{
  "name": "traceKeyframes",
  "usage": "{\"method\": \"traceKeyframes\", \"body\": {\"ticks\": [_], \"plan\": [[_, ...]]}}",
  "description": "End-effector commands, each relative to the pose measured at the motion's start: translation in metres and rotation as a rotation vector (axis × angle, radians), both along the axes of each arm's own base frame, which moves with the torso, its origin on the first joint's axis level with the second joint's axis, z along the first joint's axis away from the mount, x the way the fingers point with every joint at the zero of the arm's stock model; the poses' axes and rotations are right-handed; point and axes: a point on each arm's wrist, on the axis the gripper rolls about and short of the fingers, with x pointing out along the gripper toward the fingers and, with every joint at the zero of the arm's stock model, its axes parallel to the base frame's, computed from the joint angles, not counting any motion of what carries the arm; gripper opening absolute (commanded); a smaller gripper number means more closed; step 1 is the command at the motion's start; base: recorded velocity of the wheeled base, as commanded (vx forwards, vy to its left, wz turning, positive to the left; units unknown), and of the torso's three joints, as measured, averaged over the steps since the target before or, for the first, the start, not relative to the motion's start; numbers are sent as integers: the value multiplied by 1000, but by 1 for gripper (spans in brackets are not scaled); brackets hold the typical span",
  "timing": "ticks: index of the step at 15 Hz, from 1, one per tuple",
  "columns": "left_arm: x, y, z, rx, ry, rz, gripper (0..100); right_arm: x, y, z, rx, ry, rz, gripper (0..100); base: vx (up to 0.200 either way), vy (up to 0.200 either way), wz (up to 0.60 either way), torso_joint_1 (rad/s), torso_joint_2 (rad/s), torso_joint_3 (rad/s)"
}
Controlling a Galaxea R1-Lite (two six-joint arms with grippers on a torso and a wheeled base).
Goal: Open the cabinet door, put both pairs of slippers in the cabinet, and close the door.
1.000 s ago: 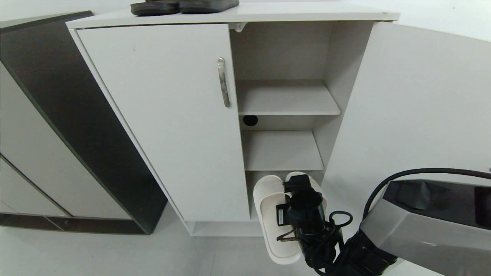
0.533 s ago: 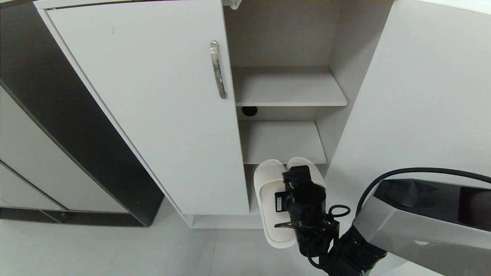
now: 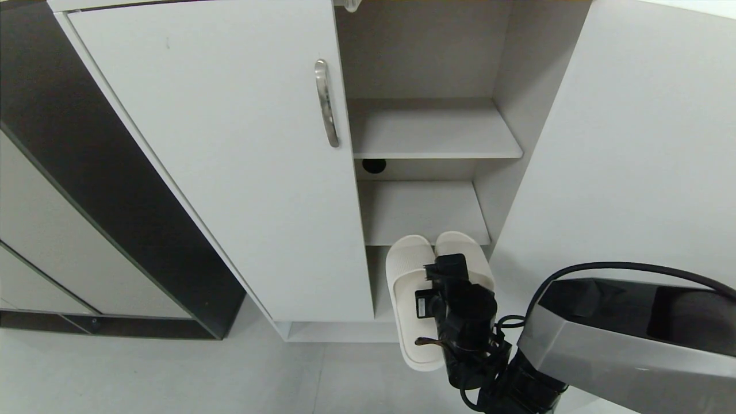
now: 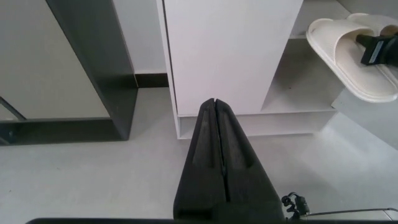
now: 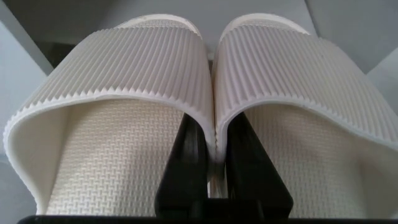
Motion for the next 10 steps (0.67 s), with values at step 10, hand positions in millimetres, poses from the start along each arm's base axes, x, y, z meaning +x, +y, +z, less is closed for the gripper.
{"method": "traceKeyframes", "body": {"ticks": [10], "plan": [[0,0,0,-1,2,0,0,15,-1,-2,5,-4,-26,0,140,0,0,1,0,0]]}}
